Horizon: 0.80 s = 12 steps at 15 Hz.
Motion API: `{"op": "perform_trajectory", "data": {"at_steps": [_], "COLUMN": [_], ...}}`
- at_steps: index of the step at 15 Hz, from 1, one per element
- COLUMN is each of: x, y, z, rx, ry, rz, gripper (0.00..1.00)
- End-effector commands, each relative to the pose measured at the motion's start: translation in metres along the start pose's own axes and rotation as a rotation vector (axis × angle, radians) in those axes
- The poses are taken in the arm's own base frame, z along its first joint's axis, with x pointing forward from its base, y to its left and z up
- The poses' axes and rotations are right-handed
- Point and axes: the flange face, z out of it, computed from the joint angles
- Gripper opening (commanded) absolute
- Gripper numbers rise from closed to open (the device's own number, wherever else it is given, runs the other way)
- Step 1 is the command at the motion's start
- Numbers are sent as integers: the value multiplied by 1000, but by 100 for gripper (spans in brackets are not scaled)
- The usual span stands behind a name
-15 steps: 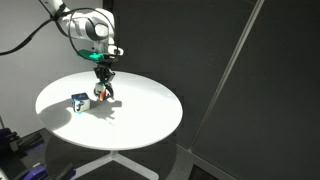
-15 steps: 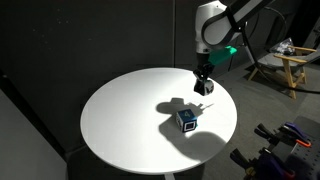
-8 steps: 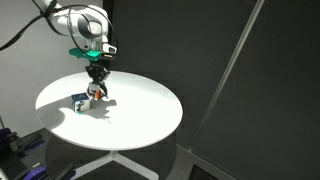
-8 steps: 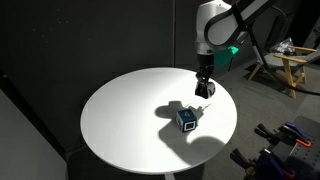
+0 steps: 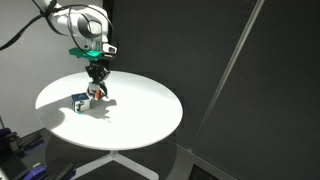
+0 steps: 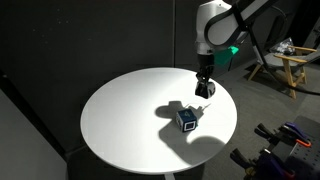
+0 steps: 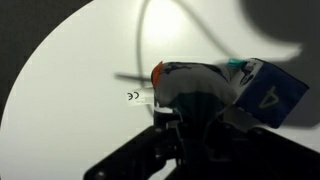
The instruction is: Pick up the block with the letter a on it and put it on the table next to the block with the number four on it
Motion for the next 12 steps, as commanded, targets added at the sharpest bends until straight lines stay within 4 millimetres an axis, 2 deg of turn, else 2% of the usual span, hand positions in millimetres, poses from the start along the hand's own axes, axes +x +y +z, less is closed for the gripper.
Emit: {"op": "perform_trajectory", "data": {"at_steps": [1, 12], "x": [0, 9], "y": [0, -36], "z": [-1, -16], "rx": [0, 13], "ry": [-1, 39], "rz": [0, -270], "gripper": [5, 5]}}
